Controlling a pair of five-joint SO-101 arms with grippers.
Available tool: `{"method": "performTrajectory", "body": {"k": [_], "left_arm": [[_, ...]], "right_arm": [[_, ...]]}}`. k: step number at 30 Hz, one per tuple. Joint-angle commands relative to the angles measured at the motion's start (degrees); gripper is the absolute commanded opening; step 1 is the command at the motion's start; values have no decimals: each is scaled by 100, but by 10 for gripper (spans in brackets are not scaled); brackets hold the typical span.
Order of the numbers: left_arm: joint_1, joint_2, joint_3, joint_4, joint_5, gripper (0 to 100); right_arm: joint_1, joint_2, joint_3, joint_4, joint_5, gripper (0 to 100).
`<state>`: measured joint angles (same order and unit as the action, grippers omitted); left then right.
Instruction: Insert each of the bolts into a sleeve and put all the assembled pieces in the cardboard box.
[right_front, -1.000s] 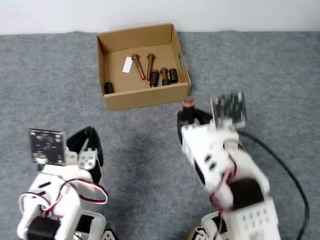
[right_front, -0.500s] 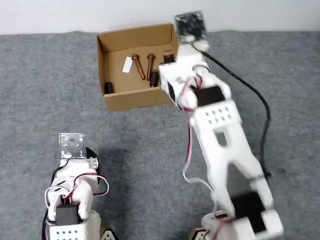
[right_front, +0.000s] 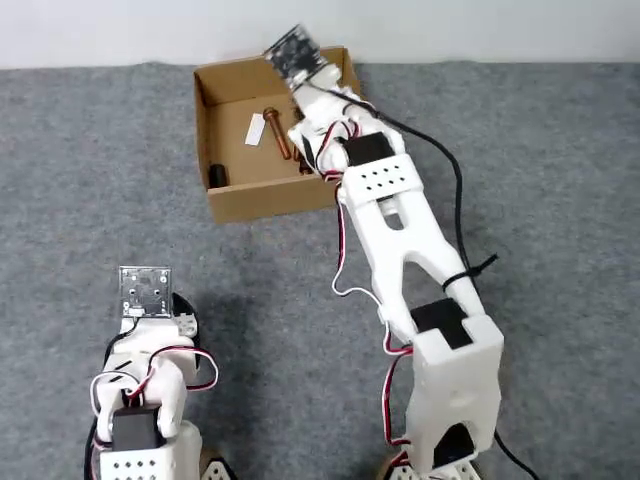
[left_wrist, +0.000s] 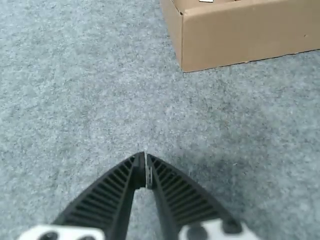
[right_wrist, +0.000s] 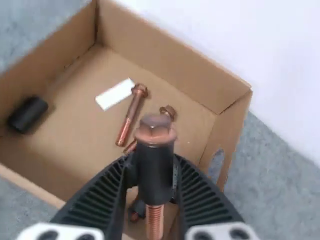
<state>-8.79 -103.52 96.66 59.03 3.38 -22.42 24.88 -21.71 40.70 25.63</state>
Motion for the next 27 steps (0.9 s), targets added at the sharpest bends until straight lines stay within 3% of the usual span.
{"method": "performTrajectory", "body": {"k": [1, 5, 9, 14, 19, 27], "left_arm": [[-26, -79, -31, -26, -26, 6], [-35, -79, -31, -9, -26, 6], [-53, -79, -31, 0, -53, 6], [-62, -79, -31, 378, -53, 6], [-35, -79, -31, 747, -35, 6], [-62, -79, -31, 782, -35, 6]], "right_arm": [[-92, -127, -466, 40, 369, 184], [-127, -154, -466, 101, 396, 165], [-127, -198, -466, 110, 396, 12], [-101, -391, -440, 435, 378, 5], [-4, -804, -448, 1402, 264, 8], [444, -1930, -466, 3398, -914, 8]]}}
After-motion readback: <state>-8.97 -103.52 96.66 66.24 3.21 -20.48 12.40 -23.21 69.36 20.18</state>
